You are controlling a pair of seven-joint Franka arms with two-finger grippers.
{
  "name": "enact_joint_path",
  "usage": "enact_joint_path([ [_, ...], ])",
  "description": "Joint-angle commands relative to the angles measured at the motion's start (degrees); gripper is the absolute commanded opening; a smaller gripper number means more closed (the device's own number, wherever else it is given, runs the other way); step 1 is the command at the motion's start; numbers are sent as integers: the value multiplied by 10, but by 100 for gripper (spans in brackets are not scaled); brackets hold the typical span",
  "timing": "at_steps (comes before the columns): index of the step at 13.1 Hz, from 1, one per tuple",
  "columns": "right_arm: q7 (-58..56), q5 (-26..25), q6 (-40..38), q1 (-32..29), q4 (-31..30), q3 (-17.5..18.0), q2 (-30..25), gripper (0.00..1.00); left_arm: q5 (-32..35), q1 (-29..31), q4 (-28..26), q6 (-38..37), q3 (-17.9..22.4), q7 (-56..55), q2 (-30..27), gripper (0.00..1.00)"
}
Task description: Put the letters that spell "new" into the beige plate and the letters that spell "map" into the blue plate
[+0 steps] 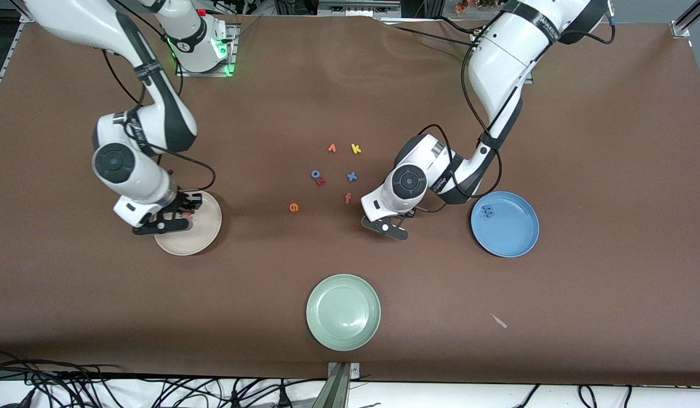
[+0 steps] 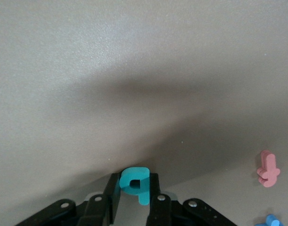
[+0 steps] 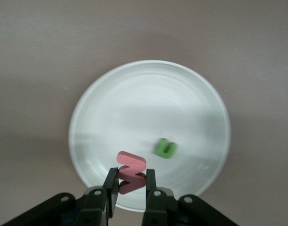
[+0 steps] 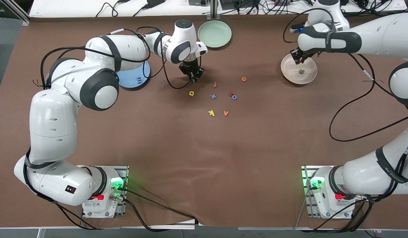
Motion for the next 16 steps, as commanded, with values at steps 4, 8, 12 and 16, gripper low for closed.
enact_joint_path([
  [4,20,52,2,7,-14,6,-1,61,16,30,5,-61,4,36,-35,6],
  [8,134,52,19,21,4,50,19,67,16,84,3,-175,4,156,-82,6],
  [12,284,48,48,119,63,51,86,71,34,163,-3,-179,5,330,-73,10],
  [16,368,40,117,176,85,49,139,72,120,194,-7,-158,4,370,-66,14],
])
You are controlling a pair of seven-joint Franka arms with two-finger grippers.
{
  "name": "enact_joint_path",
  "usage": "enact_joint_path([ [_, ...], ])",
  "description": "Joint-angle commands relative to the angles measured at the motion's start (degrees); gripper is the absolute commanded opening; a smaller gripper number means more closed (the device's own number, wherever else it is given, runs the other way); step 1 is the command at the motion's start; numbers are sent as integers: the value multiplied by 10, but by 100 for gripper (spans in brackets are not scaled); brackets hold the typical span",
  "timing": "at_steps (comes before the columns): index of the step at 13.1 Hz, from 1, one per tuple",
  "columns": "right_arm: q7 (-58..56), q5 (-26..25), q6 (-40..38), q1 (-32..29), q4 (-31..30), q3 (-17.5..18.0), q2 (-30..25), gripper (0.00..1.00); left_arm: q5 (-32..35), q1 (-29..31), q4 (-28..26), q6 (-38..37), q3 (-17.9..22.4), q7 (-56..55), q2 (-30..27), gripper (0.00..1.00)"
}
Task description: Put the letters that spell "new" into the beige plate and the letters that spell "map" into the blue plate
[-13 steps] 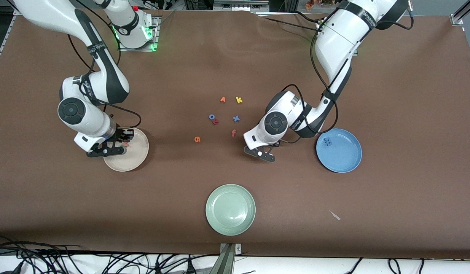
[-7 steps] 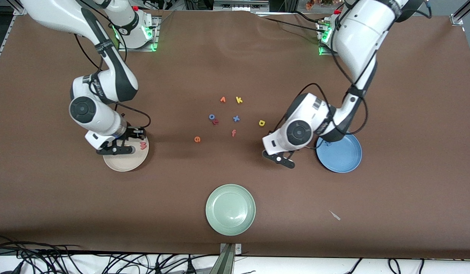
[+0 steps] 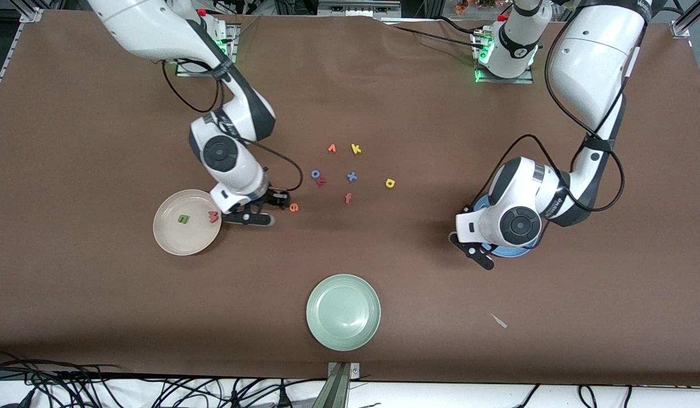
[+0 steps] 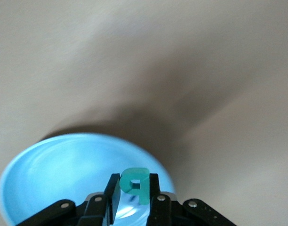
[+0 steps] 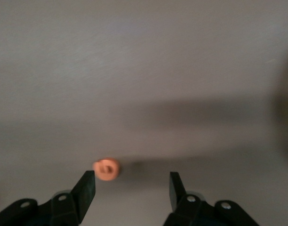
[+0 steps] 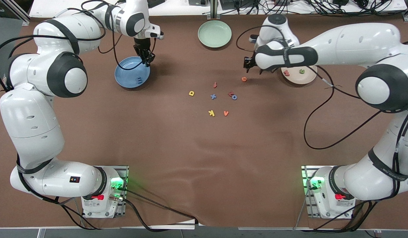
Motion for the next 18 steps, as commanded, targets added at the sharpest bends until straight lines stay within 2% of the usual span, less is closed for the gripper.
enact_joint_path([
  [1,40,-19,37,18,23,-5,37,72,28,24,-17,52,-6,61,0,18],
  [2,57,-34,43,23,23,-5,45,72,28,32,-27,76,-6,82,2,28],
  [3,75,-50,43,29,23,-5,52,72,28,37,-32,81,-7,84,2,74],
  [4,91,-63,48,34,23,-6,57,72,24,35,-33,78,-7,77,1,100],
  [6,103,-71,64,36,23,-6,64,72,14,31,-33,64,-13,42,-2,100],
  [8,103,-72,64,37,22,-6,64,65,-10,31,-33,27,-57,-79,-10,100],
  [10,103,-76,64,37,20,-7,64,51,-53,27,-33,21,-99,-211,-7,100],
  [11,102,-79,64,37,18,-11,63,42,-65,16,-33,24,-108,-282,-7,100],
  [14,96,-82,60,37,14,-18,59,14,-65,-39,-52,54,-109,-445,-4,100],
  [16,73,-82,57,36,14,-21,45,10,-65,-45,-110,130,-114,-529,-13,100],
  [18,28,-79,2,21,15,-28,15,10,-47,-70,-148,168,-122,-576,-25,100],
])
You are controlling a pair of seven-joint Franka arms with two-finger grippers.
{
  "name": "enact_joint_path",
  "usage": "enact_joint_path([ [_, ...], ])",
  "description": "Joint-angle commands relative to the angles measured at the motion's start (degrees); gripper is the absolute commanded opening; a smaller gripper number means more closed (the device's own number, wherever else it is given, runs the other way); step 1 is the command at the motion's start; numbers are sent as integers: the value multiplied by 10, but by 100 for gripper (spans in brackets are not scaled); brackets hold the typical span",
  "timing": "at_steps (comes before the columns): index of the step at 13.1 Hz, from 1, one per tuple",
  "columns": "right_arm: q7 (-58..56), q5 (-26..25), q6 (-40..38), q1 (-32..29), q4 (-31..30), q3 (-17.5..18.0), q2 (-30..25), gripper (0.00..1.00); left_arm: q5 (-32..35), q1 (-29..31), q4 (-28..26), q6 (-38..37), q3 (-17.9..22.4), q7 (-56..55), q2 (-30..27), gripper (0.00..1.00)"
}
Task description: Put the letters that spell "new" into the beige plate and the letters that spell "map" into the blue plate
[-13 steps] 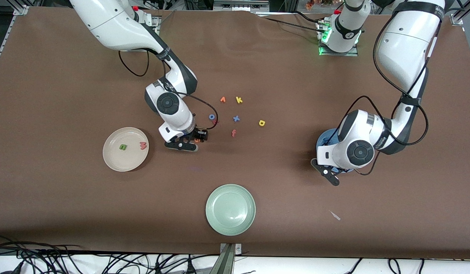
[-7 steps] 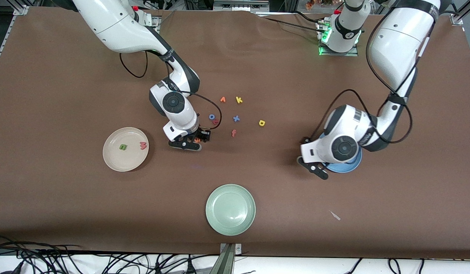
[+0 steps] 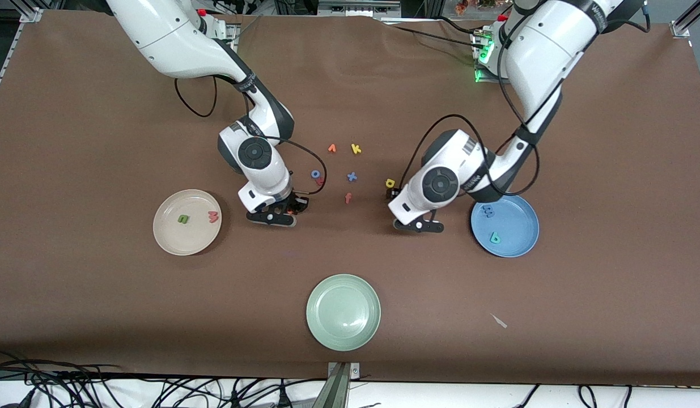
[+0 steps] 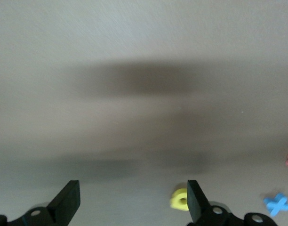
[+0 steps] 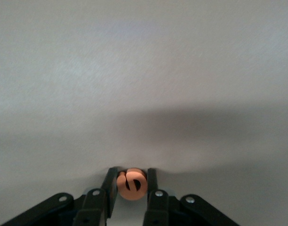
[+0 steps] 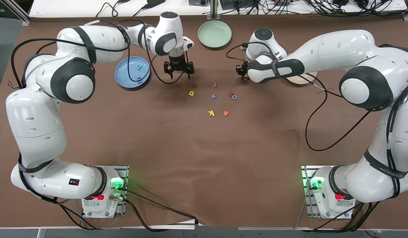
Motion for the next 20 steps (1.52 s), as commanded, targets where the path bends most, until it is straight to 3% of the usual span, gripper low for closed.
enact_joint_path([
  [1,-76,-2,-77,-33,1,-6,-49,10,14,-21,-59,37,-2,-58,-34,100],
  [4,-225,1,-174,-101,-6,-6,-108,10,24,-46,-63,33,-3,-44,-30,100],
  [6,-306,1,-213,-145,-20,-7,-135,11,67,-56,-64,34,-3,-41,-24,100],
  [8,-360,1,-215,-189,-43,-7,-146,12,81,-60,-64,34,-3,-28,-23,95],
  [10,-357,8,-214,-196,-49,-7,-149,16,91,-62,-63,34,-3,26,-23,92],
  [13,-358,10,-212,-196,-49,-7,-148,47,105,-76,-62,37,-2,38,-18,86],
  [15,-357,10,-212,-196,-48,-7,-148,58,140,-80,-62,37,-3,37,-12,80],
  [17,-356,10,-212,-196,-47,-7,-148,61,141,-80,-62,34,-3,34,-12,55],
  [20,-355,11,-213,-196,-41,-7,-149,64,141,-82,-62,37,-3,29,-8,52],
])
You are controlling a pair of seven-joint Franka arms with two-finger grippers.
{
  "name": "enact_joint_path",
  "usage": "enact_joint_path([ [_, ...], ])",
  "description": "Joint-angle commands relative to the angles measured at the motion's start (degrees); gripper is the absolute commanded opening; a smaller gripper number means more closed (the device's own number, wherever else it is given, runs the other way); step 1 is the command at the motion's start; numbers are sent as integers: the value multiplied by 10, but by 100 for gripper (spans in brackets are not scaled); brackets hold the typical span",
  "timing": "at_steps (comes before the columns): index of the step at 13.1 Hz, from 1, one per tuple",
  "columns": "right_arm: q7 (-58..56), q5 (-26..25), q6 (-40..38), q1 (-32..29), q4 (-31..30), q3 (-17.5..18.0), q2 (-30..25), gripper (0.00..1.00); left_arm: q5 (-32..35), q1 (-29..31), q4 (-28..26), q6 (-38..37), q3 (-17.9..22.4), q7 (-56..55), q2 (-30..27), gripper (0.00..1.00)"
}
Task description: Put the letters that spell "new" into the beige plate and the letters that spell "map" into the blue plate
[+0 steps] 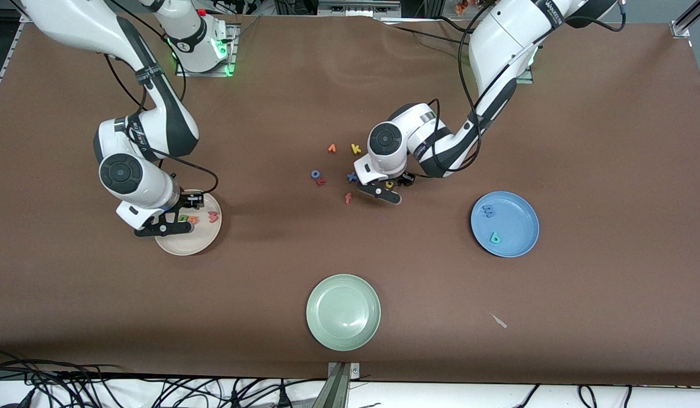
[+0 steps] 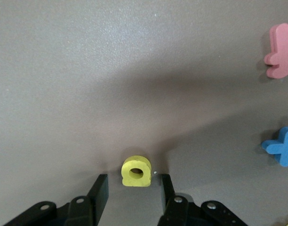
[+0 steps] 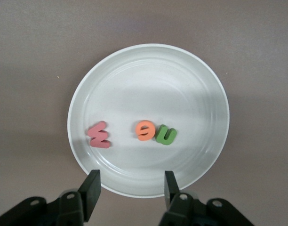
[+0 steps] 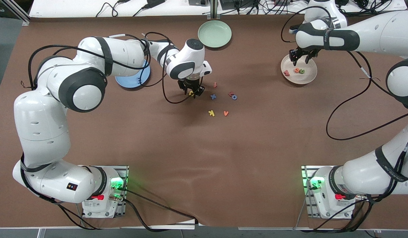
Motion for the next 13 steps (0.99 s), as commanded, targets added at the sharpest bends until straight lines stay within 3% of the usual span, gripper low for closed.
enact_joint_path([
  [1,-2,9,1,-2,-3,2,-16,65,19,-5,-4,4,4,-3,-1,48],
  [4,-7,54,-12,-2,24,3,-35,71,19,-2,-2,2,4,4,-2,12],
  [5,-8,65,-31,-2,38,3,-48,76,19,1,-1,0,4,5,-4,9],
  [6,-9,66,-66,-2,62,4,-56,79,19,5,-1,0,4,6,-6,9],
  [8,-10,92,-137,-2,117,2,-74,100,19,10,2,-12,4,6,-10,7],
  [10,-10,132,-213,2,179,-28,-89,100,18,19,8,-41,4,16,-33,6],
  [13,-53,157,-293,20,230,-92,-108,100,12,66,10,-100,4,122,-66,6],
])
